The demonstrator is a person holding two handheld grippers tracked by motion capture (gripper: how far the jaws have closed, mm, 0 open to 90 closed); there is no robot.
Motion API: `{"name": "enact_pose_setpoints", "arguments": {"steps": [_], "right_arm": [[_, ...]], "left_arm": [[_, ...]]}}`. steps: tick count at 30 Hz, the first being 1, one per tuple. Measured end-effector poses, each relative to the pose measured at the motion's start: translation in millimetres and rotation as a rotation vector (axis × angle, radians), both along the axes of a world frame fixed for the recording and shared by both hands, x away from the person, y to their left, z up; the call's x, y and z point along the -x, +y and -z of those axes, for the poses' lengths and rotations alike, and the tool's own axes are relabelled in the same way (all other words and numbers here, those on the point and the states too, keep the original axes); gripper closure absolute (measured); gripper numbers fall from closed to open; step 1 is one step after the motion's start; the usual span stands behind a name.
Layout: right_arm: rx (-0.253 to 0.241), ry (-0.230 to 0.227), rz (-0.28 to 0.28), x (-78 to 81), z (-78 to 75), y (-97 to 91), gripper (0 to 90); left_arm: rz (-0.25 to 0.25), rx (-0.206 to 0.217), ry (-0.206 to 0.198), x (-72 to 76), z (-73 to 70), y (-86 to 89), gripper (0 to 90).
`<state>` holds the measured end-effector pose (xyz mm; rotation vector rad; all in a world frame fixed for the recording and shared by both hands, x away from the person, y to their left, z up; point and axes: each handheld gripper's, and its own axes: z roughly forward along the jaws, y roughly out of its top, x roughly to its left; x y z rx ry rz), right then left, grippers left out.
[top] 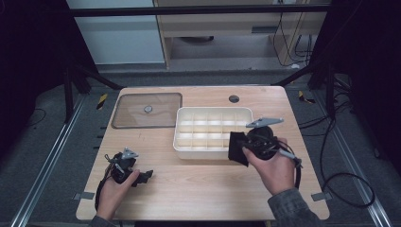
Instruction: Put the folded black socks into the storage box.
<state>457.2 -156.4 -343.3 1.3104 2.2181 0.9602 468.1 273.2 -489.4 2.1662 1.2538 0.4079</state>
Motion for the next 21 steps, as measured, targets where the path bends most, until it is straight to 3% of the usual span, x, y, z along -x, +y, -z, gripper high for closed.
{"name": "enact_pose_setpoints", "arguments": {"steps": [6, 10, 21], "right_arm": [[0.061, -0.060, 0.050, -16.3, -21.4, -18.2, 70.7], [0.131, -0.087, 0.064, -25.6, -28.7, -20.5, 70.6], [0.154, -0.098, 0.058, -37.2, -41.9, -19.5, 70.6]], "left_arm": [[-0.009, 0.005, 0.005, -0.9, 0.6, 4.7, 7.7], [-0.014, 0.011, 0.008, -1.3, 0.8, 7.3, 7.7], [-0.032, 0.024, 0.007, -2.2, 1.5, 13.8, 6.5]]}}
